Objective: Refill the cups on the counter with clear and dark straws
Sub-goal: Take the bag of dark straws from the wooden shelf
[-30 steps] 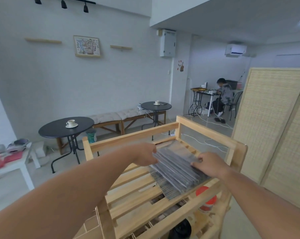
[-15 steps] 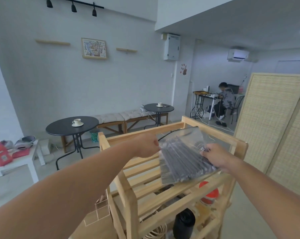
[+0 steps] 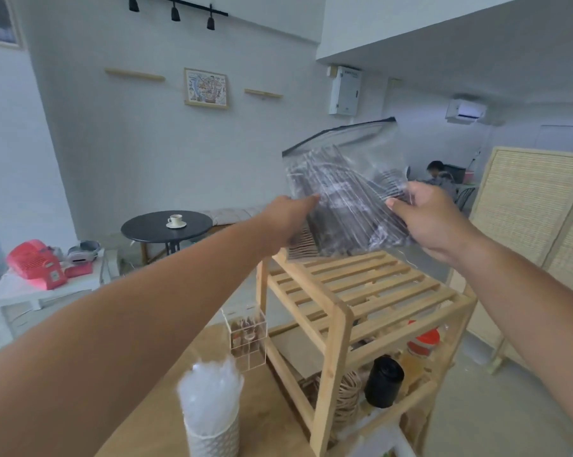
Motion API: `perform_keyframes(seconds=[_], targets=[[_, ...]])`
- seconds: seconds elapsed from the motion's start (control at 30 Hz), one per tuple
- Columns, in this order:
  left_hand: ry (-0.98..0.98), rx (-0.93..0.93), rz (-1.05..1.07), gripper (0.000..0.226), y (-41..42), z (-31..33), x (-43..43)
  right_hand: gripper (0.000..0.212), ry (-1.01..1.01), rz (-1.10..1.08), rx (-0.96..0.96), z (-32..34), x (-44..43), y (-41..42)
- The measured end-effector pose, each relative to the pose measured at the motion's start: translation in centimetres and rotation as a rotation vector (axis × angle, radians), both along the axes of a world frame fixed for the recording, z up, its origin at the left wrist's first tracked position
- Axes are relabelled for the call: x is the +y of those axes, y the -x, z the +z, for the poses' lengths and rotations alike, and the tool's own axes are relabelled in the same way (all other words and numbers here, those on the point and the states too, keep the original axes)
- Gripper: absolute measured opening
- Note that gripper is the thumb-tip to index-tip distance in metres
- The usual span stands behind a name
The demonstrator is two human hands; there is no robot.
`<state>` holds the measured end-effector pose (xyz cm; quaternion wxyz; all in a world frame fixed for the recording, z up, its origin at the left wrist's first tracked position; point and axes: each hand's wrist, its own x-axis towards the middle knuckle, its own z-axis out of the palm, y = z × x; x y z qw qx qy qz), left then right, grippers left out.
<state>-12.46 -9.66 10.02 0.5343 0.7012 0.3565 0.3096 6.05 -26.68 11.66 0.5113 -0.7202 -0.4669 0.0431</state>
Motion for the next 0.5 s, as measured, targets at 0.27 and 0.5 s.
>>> perform_keyframes(seconds=[0.27,0.5], targets=[[0.307,-0.206,0.118,0.041,19.5,-3.8,2.5,0.019,0.022,0.257,0.124,-6.7,5.3,16.3],[0.432,-0.038,0.268,0.029,34.4,-14.5,3.6,0.011,0.271,0.413,0.114,-16.1,9.4,28.0]])
